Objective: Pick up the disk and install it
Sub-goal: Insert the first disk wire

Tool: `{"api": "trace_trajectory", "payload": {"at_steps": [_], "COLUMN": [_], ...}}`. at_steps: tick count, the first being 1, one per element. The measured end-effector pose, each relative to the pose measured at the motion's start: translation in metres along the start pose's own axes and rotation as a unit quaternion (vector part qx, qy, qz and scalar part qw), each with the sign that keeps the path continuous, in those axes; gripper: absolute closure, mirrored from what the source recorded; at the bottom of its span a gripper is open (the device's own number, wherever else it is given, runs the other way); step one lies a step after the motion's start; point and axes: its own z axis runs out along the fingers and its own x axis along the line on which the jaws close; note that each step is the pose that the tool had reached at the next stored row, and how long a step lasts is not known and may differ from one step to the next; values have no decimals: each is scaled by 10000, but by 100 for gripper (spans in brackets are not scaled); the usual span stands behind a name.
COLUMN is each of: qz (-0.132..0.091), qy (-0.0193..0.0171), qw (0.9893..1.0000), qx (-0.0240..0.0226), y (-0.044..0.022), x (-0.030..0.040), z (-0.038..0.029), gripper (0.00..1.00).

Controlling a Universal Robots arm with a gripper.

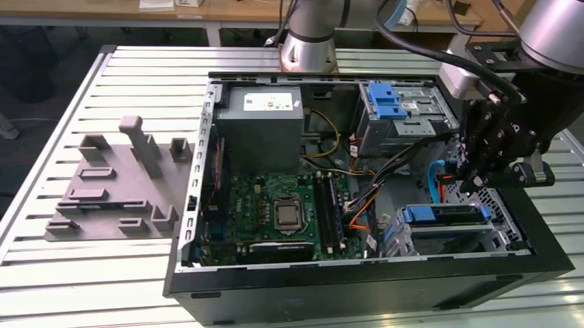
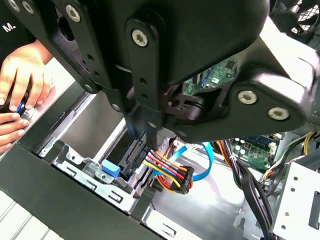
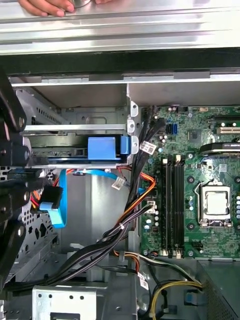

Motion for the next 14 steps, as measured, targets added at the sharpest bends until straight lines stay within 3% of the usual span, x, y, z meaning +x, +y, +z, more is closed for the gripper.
{"api": "trace_trajectory", "payload": {"at_steps": [1,14], "qz": [-1,-1], "qy": [3,5], "qw": [10000,10000], "qx": [0,0], "y": [-7,-32], "x": [-6,-18], "z": [4,57], "gripper": [75,75]}}
